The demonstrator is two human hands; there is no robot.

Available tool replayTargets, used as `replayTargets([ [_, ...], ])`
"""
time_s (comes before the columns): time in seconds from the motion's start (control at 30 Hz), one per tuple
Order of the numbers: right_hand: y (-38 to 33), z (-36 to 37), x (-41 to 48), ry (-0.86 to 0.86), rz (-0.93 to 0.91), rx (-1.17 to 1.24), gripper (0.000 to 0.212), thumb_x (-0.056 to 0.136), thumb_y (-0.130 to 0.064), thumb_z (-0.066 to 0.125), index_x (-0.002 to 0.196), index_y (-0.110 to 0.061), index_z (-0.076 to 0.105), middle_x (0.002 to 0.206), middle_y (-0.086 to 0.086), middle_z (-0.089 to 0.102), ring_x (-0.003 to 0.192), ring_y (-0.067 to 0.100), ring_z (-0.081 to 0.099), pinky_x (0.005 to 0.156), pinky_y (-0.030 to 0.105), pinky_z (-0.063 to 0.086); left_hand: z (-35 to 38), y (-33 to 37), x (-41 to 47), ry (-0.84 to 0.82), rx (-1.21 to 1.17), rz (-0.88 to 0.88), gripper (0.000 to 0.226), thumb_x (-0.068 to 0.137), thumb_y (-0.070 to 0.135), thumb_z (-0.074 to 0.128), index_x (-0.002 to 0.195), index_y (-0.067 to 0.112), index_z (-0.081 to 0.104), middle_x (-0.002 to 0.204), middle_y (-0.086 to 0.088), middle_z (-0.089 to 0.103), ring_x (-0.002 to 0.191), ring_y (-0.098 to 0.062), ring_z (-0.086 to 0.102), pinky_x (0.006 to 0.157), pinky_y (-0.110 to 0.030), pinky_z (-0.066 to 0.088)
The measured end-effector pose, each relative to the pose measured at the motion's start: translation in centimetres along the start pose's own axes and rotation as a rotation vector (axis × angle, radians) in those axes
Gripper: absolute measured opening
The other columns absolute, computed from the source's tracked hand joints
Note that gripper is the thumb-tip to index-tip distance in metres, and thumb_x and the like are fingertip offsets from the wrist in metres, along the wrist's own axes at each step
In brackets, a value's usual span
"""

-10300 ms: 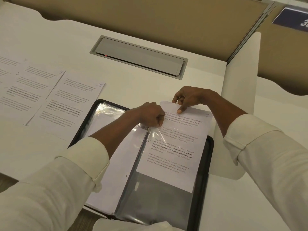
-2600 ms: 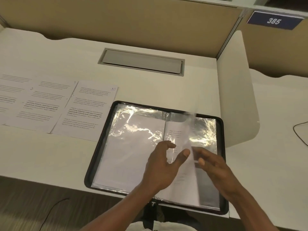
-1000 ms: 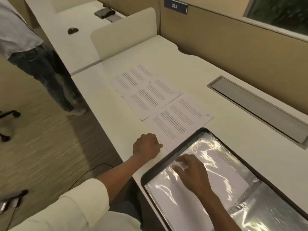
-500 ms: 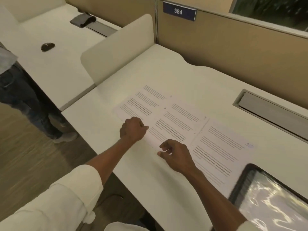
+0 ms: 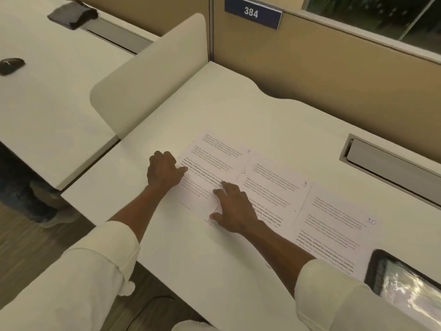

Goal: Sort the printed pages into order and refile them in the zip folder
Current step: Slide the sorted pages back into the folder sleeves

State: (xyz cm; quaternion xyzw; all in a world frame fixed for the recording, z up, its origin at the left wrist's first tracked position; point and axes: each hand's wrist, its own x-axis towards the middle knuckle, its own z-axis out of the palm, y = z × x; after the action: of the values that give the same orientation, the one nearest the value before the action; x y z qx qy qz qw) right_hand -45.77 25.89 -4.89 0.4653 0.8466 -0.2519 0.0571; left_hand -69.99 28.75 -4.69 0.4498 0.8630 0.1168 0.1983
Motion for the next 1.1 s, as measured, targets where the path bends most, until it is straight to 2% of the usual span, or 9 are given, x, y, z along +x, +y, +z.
replayTargets([
  [0.27, -0.5, 0.9, 1.0, 0.051, -0.035, -0.138, 0.065, 0.093, -0.047, 0.067, 0.146, -0.014, 0.050, 0.171, 0.020, 0.019, 0.157, 0.034, 0.021, 0.121, 0.050, 0.025, 0.0, 1.9, 2.3, -0.118, 0.001, -0.150, 0.090, 0.077, 0.058, 0.087, 0.137, 0.003, 0.050, 0.140, -0.018, 0.055, 0.132, -0.039, 0.053, 0.110, -0.049, 0.045],
  [0.4, -0.1, 0.9, 0.9, 0.057, -0.020, -0.042, 0.064, 0.091, -0.045, 0.069, 0.145, -0.015, 0.053, 0.171, 0.014, 0.022, 0.157, 0.029, 0.022, 0.120, 0.047, 0.025, -0.4, 1.9, 3.3, -0.187, -0.102, -0.242, 0.081, 0.066, 0.059, 0.093, 0.122, 0.010, 0.061, 0.126, -0.013, 0.068, 0.122, -0.038, 0.062, 0.103, -0.044, 0.044],
  [0.5, 0.2, 0.4, 1.0, 0.056, 0.025, 0.053, 0.059, 0.092, -0.047, 0.072, 0.140, -0.017, 0.058, 0.170, 0.005, 0.026, 0.155, 0.024, 0.025, 0.121, 0.041, 0.026, -1.0, 1.3, 3.7, -0.243, -0.283, -0.266, 0.077, 0.052, 0.053, 0.100, 0.103, 0.005, 0.067, 0.110, -0.011, 0.075, 0.103, -0.035, 0.072, 0.093, -0.042, 0.055],
  [0.57, 0.4, 0.0, 1.1, 0.054, 0.069, 0.156, 0.054, 0.092, -0.045, 0.075, 0.137, -0.020, 0.059, 0.165, -0.002, 0.034, 0.150, 0.021, 0.032, 0.118, 0.039, 0.033, -1.7, 0.9, 3.5, -0.284, -0.396, -0.236, 0.060, 0.057, 0.035, 0.102, 0.097, 0.002, 0.071, 0.100, -0.012, 0.078, 0.088, -0.033, 0.076, 0.082, -0.043, 0.063],
  [0.67, 0.5, 0.0, 1.4, 0.120, 0.113, 0.281, 0.047, 0.089, -0.046, 0.078, 0.129, -0.026, 0.062, 0.147, -0.008, 0.049, 0.135, 0.016, 0.046, 0.104, 0.041, 0.047, -3.2, 0.6, 2.3, -0.288, -0.474, -0.194, 0.035, 0.066, 0.016, 0.099, 0.091, 0.005, 0.076, 0.092, -0.012, 0.079, 0.083, -0.034, 0.077, 0.087, -0.054, 0.064],
  [0.73, 0.6, -0.2, 1.5, 0.180, 0.157, 0.361, 0.046, 0.088, -0.047, 0.079, 0.127, -0.029, 0.063, 0.137, -0.008, 0.054, 0.126, 0.015, 0.051, 0.098, 0.042, 0.050, -4.2, 0.7, 1.2, -0.279, -0.533, -0.158, 0.027, 0.072, 0.010, 0.095, 0.092, 0.009, 0.077, 0.093, -0.011, 0.079, 0.085, -0.035, 0.077, 0.089, -0.055, 0.063],
  [0.9, 0.4, -1.2, 1.1, 0.383, 0.295, 0.644, 0.057, 0.085, -0.053, 0.081, 0.131, -0.027, 0.060, 0.127, -0.008, 0.062, 0.111, 0.011, 0.062, 0.092, 0.034, 0.053, -7.0, 0.4, -1.5, -0.275, -0.762, -0.114, 0.033, 0.076, 0.007, 0.092, 0.105, 0.012, 0.079, 0.096, -0.008, 0.082, 0.088, -0.032, 0.080, 0.093, -0.054, 0.062],
  [1.0, -0.4, -2.3, 0.2, 0.403, 0.420, 1.016, 0.073, 0.081, -0.060, 0.083, 0.138, -0.026, 0.052, 0.121, -0.006, 0.067, 0.102, 0.011, 0.069, 0.088, 0.036, 0.059, -8.3, 0.2, -3.2, -0.256, -0.900, -0.089, 0.036, 0.076, 0.006, 0.092, 0.109, 0.010, 0.079, 0.101, -0.008, 0.082, 0.094, -0.032, 0.079, 0.097, -0.054, 0.060],
  [1.1, -0.8, -3.5, -0.8, 0.356, 0.504, 1.430, 0.075, 0.080, -0.040, 0.091, 0.138, -0.021, 0.048, 0.113, 0.002, 0.076, 0.099, 0.018, 0.076, 0.088, 0.041, 0.063, -9.2, 0.8, -5.4, -0.263, -1.016, -0.054, 0.038, 0.077, 0.001, 0.089, 0.113, 0.006, 0.077, 0.106, -0.008, 0.081, 0.099, -0.032, 0.078, 0.098, -0.051, 0.059],
])
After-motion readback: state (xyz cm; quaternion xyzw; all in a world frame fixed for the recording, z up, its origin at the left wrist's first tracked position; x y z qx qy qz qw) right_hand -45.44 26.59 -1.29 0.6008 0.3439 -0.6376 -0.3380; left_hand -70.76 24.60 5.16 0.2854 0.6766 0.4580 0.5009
